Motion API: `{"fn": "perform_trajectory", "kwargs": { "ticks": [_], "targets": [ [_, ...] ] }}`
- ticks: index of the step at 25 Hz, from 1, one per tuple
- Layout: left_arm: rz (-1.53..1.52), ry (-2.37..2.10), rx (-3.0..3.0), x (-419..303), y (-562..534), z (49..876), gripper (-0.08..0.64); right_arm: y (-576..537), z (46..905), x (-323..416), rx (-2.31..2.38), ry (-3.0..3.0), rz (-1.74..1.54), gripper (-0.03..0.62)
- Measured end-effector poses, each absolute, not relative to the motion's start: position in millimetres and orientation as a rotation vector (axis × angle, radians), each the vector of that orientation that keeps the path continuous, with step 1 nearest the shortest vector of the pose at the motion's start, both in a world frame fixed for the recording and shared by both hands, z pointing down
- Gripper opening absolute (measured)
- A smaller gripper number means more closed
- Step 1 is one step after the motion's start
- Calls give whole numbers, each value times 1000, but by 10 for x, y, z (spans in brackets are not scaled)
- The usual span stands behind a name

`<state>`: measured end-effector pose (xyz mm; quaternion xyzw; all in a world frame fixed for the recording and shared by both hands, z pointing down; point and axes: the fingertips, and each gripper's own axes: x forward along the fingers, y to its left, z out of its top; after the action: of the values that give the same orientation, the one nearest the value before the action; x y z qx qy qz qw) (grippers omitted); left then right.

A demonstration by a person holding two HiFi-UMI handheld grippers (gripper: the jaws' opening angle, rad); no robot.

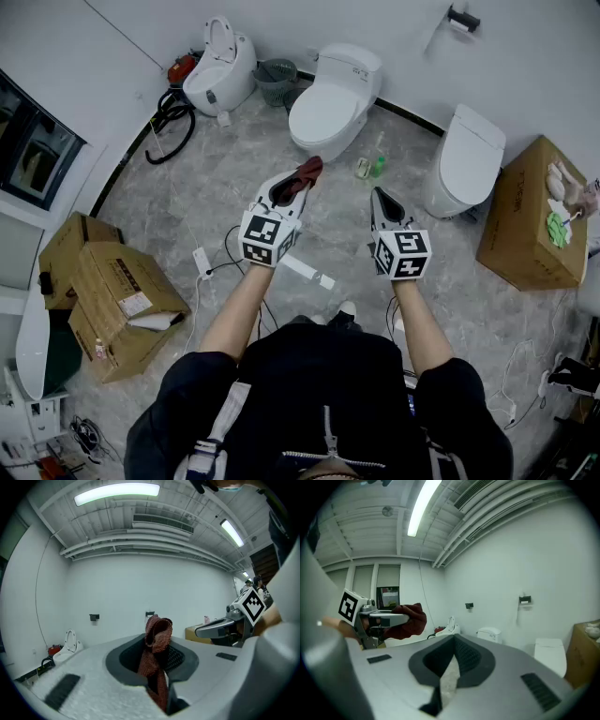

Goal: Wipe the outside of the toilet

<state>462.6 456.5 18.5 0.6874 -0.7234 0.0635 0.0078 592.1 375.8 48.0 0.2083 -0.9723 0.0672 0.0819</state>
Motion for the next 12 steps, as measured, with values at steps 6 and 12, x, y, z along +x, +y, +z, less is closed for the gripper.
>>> {"fn": "perform_trajectory", "kwargs": {
  "ticks": [6,12],
  "targets": [
    [203,-2259,2144,4678,4573,213,60,3768,505,6004,626,-2921,215,3],
    [203,-2261,2138,4764,4548,216,59,3776,488,6058,600,-2921,184,3]
  ]
}}
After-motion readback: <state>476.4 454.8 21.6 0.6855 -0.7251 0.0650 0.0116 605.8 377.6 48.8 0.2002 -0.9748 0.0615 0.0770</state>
